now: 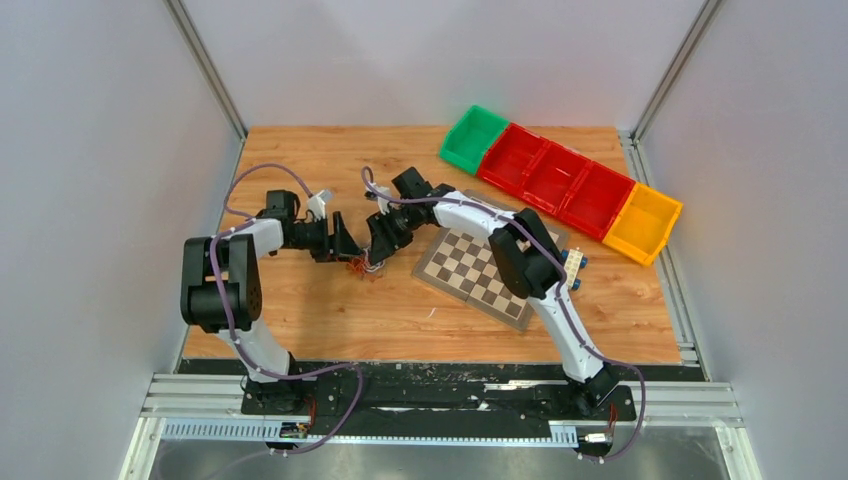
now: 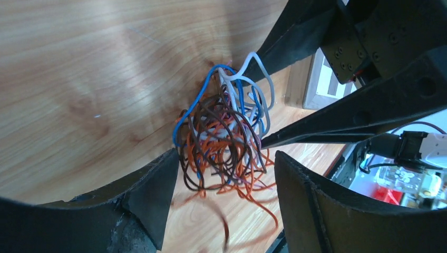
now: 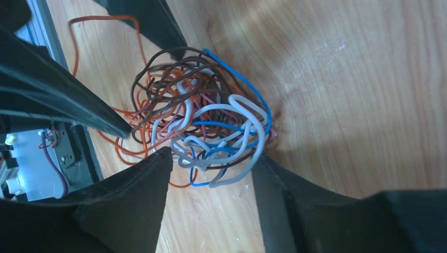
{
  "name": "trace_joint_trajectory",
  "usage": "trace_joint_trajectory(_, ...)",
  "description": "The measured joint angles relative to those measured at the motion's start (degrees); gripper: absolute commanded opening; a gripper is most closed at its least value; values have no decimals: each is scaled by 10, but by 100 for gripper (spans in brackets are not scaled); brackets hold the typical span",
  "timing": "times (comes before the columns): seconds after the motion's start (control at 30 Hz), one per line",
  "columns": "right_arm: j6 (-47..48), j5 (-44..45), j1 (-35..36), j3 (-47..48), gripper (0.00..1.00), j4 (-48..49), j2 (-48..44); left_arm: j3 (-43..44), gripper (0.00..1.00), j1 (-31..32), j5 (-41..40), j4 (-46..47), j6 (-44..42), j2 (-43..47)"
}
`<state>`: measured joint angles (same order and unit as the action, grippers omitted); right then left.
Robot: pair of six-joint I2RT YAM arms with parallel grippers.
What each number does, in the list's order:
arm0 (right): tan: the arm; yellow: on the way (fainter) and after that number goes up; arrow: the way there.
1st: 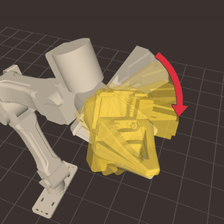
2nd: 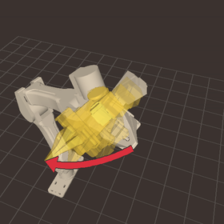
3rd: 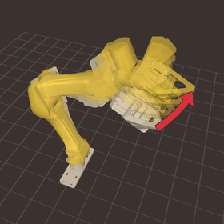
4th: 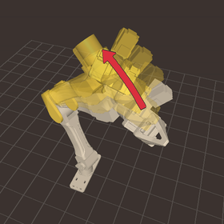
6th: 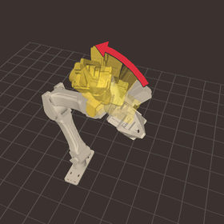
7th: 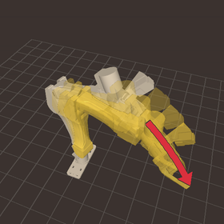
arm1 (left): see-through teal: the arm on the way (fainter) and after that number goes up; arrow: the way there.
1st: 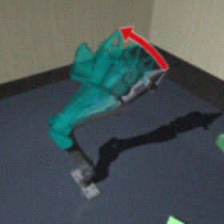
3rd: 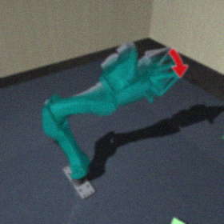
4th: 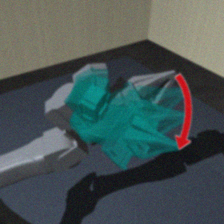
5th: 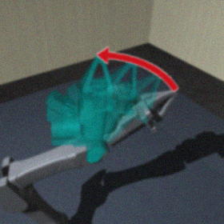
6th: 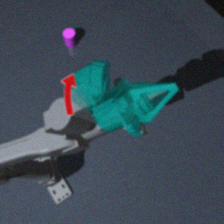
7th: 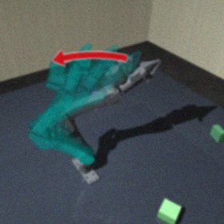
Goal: Untangle the cables
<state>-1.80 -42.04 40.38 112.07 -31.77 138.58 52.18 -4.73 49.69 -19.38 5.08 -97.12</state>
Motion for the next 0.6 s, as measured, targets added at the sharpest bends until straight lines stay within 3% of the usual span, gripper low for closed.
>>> trace_joint_trajectory(0.07, -14, -3, 1, -6, 41, 13, 3, 0, 70, 12, 0, 5, 9, -17)
trace_joint_trajectory(0.13, -28, -5, 0, -7, 25, 23, 4, -2, 48, 24, -1, 7, 17, -30)
trace_joint_trajectory(0.17, -29, -7, -1, -7, 17, 27, 4, -5, 30, 28, -1, 8, 19, -31)
trace_joint_trajectory(0.23, -34, -13, -5, -8, 2, 33, 4, -5, 9, 31, -3, -1, 19, -31)
trace_joint_trajectory(0.27, -33, -16, -9, -11, 0, 38, 3, -3, 1, 28, -3, -7, 17, -31)
trace_joint_trajectory(0.37, -28, -30, -27, -50, 0, 50, -18, 0, 0, 3, 0, -32, 11, -17)
trace_joint_trajectory(0.6, -1, -34, -130, -112, 0, 52, -111, 19, 0, -172, -26, -110, -59, 101)
